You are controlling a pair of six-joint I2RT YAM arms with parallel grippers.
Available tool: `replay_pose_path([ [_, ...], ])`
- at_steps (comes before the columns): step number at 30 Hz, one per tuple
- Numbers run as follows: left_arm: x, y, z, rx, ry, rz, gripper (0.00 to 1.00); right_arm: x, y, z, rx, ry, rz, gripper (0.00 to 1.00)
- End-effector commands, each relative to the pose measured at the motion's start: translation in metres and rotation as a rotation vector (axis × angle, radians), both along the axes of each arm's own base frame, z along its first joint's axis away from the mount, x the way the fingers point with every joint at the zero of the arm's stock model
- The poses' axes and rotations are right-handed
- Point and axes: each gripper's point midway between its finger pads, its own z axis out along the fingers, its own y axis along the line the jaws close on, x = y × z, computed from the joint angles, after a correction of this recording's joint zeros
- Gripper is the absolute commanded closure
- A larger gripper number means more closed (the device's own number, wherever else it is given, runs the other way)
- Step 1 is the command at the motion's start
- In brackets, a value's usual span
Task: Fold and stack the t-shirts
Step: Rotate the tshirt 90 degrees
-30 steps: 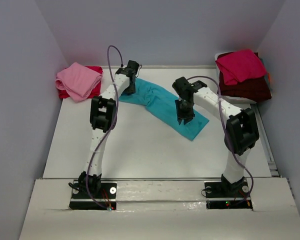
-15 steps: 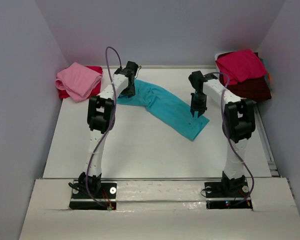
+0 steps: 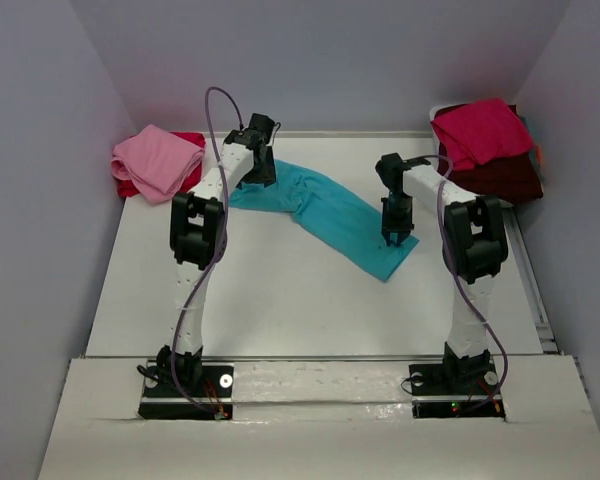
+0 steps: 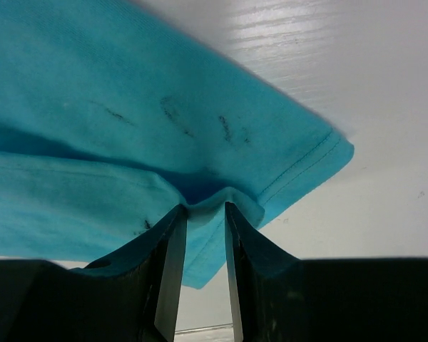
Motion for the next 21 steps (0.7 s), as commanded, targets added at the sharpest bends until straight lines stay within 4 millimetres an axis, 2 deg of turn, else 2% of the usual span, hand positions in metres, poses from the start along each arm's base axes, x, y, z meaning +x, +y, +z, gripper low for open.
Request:
replay_pose_path([
  [1, 0.013, -0.021, 0.044, -0.127, -0.103, -0.041, 0.22, 0.0, -0.011, -0.011, -0.033, 0.007, -0.002, 0.66],
  [3, 0.019, -0.026, 0.038, -0.171, -0.098, -0.045, 0.22, -0.002, -0.016, -0.012, -0.037, 0.008, -0.009, 0.66],
  [9, 0.028, -0.022, 0.011, -0.266, -0.044, -0.001, 0.22, -0.003, -0.022, -0.011, -0.071, 0.009, -0.008, 0.66],
  [18, 0.023, -0.012, -0.038, -0.256, 0.053, 0.048, 0.23, -0.006, -0.027, -0.014, -0.077, 0.026, -0.011, 0.66],
  [21, 0.019, -0.009, -0.047, -0.24, 0.071, 0.053, 0.23, -0.007, -0.027, -0.011, -0.079, 0.023, -0.011, 0.66],
])
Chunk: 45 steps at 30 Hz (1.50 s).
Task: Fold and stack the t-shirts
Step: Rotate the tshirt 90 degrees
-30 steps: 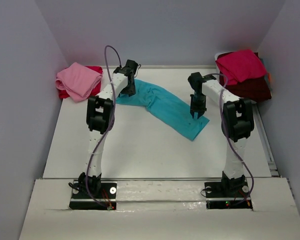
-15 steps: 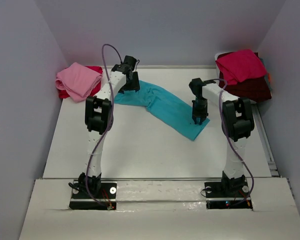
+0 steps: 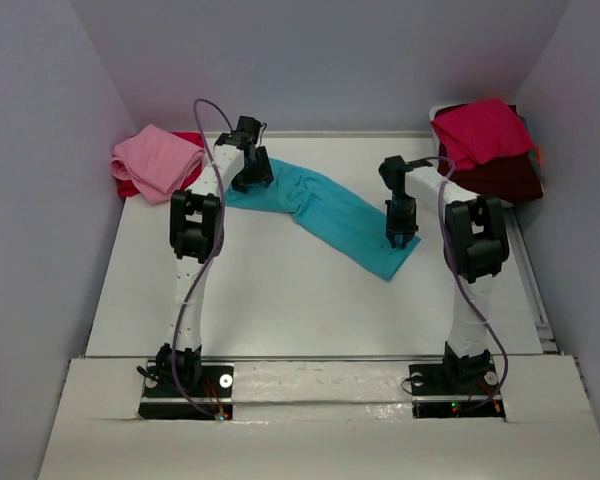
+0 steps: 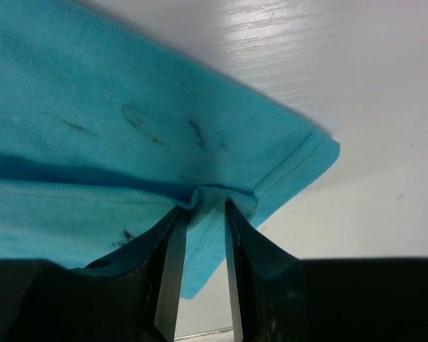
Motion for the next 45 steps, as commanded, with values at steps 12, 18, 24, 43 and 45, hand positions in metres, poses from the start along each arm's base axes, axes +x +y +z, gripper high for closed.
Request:
replay_pose_path([
  [12, -0.01, 0.009, -0.042, 0.072, 0.103, -0.017, 0.22, -0.029, -0.008, -0.008, -0.018, 0.078, 0.004, 0.66],
  [18, -0.009, 0.016, -0.046, 0.115, 0.108, -0.026, 0.22, -0.054, 0.021, -0.011, 0.032, 0.146, 0.074, 0.66],
  [24, -0.009, 0.023, -0.044, 0.156, 0.106, -0.03, 0.22, -0.074, 0.046, -0.012, 0.061, 0.191, 0.14, 0.66],
  [43, 0.001, 0.069, -0.027, 0.428, 0.06, -0.028, 0.22, -0.137, 0.118, -0.009, 0.114, 0.266, 0.375, 0.66],
  [45, 0.002, 0.073, -0.024, 0.495, 0.051, -0.041, 0.22, -0.142, 0.127, -0.007, 0.123, 0.267, 0.409, 0.66],
])
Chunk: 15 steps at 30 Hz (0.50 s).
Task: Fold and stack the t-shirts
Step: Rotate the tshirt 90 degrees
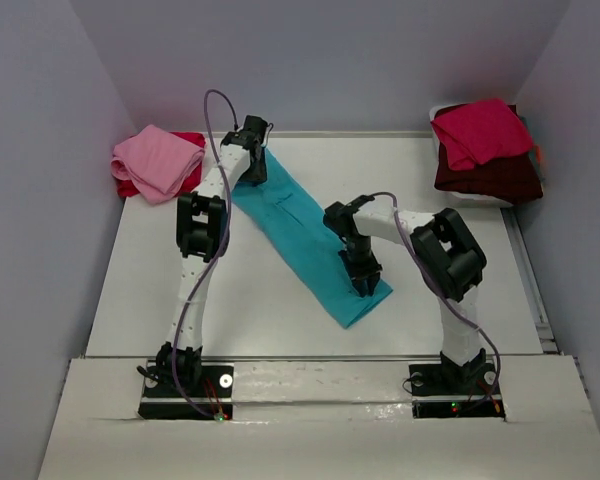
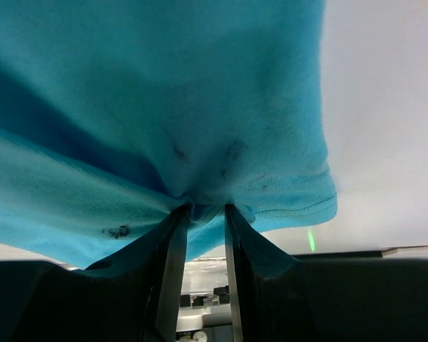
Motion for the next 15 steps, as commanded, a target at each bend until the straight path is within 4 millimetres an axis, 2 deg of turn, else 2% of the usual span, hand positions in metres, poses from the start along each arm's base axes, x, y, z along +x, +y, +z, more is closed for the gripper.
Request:
replay_pose_path([
  [1, -0.011, 0.031, -0.021, 0.228, 0.072, -0.009, 0.22, -0.01, 0.026, 0.006, 0.066, -0.005, 0.049, 0.66],
  [8, -0.01, 0.027, -0.024, 0.312, 0.069, -0.044, 0.22, -0.026, 0.047, 0.011, 0.096, 0.006, 0.113, 0.66],
  [9, -0.011, 0.021, -0.023, 0.318, 0.067, -0.059, 0.22, -0.029, 0.05, 0.011, 0.098, 0.007, 0.125, 0.66],
  [12, -0.01, 0.023, -0.022, 0.332, 0.064, -0.06, 0.21, -0.035, 0.059, 0.017, 0.11, 0.007, 0.153, 0.66],
  [15, -0.011, 0.013, -0.02, 0.352, 0.061, -0.086, 0.21, -0.04, 0.071, 0.024, 0.129, 0.003, 0.187, 0.66],
])
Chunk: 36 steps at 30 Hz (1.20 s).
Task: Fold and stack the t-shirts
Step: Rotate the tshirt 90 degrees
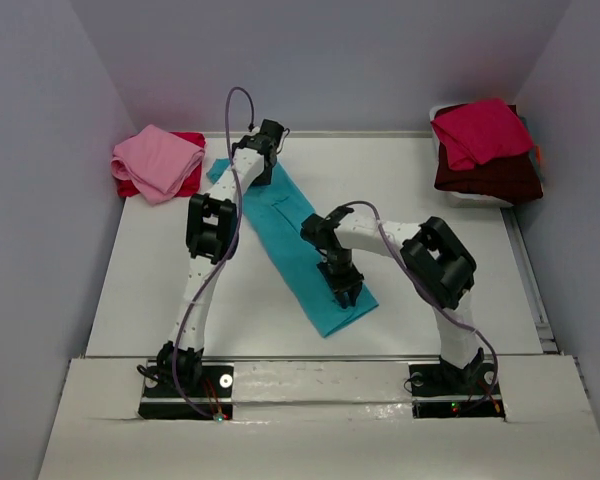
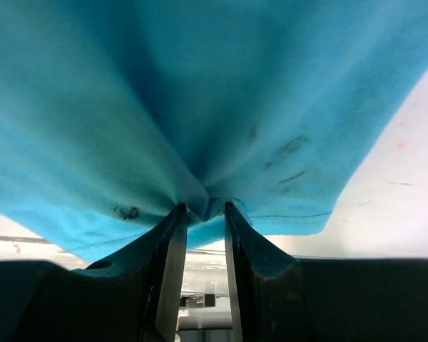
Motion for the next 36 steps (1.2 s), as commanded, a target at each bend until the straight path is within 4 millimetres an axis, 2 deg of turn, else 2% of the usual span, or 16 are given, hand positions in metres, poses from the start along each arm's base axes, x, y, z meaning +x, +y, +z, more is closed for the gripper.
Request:
replay_pose_path([
  [1, -0.014, 0.009, -0.025, 0.099, 0.088, -0.014, 0.21, -0.005, 0.028, 0.021, 0.076, -0.018, 0.043, 0.66],
  [3, -0.016, -0.005, -0.025, 0.108, 0.089, -0.049, 0.21, -0.008, 0.039, 0.027, 0.097, -0.026, 0.074, 0.66],
  [4, -0.016, -0.005, -0.025, 0.11, 0.092, -0.051, 0.21, -0.008, 0.04, 0.027, 0.094, -0.023, 0.075, 0.66],
  [9, -0.023, -0.032, -0.029, 0.116, 0.101, -0.114, 0.21, -0.014, 0.055, 0.033, 0.105, -0.035, 0.109, 0.66],
  [11, -0.023, -0.031, -0.031, 0.12, 0.107, -0.117, 0.21, -0.015, 0.058, 0.035, 0.106, -0.05, 0.103, 0.66],
  [12, -0.024, -0.038, -0.031, 0.118, 0.104, -0.128, 0.2, -0.014, 0.056, 0.035, 0.101, -0.062, 0.099, 0.66],
  [19, -0.022, -0.043, -0.027, 0.088, 0.094, -0.144, 0.2, -0.003, 0.048, 0.044, 0.055, -0.15, 0.054, 0.66],
  [25, -0.019, -0.058, -0.024, 0.042, 0.083, -0.189, 0.2, 0.012, 0.041, 0.058, 0.007, -0.252, 0.005, 0.65],
  [28, -0.019, -0.072, -0.022, -0.003, 0.079, -0.226, 0.2, 0.022, 0.03, 0.066, -0.041, -0.313, -0.032, 0.65],
  [29, -0.02, -0.082, -0.022, -0.028, 0.08, -0.25, 0.2, 0.025, 0.029, 0.069, -0.045, -0.333, -0.047, 0.65],
  [33, -0.019, -0.101, -0.017, -0.091, 0.071, -0.297, 0.2, 0.046, 0.018, 0.082, -0.016, -0.387, -0.142, 0.65],
  [36, -0.019, -0.114, -0.016, -0.126, 0.067, -0.331, 0.2, 0.053, 0.01, 0.083, -0.031, -0.395, -0.158, 0.65],
])
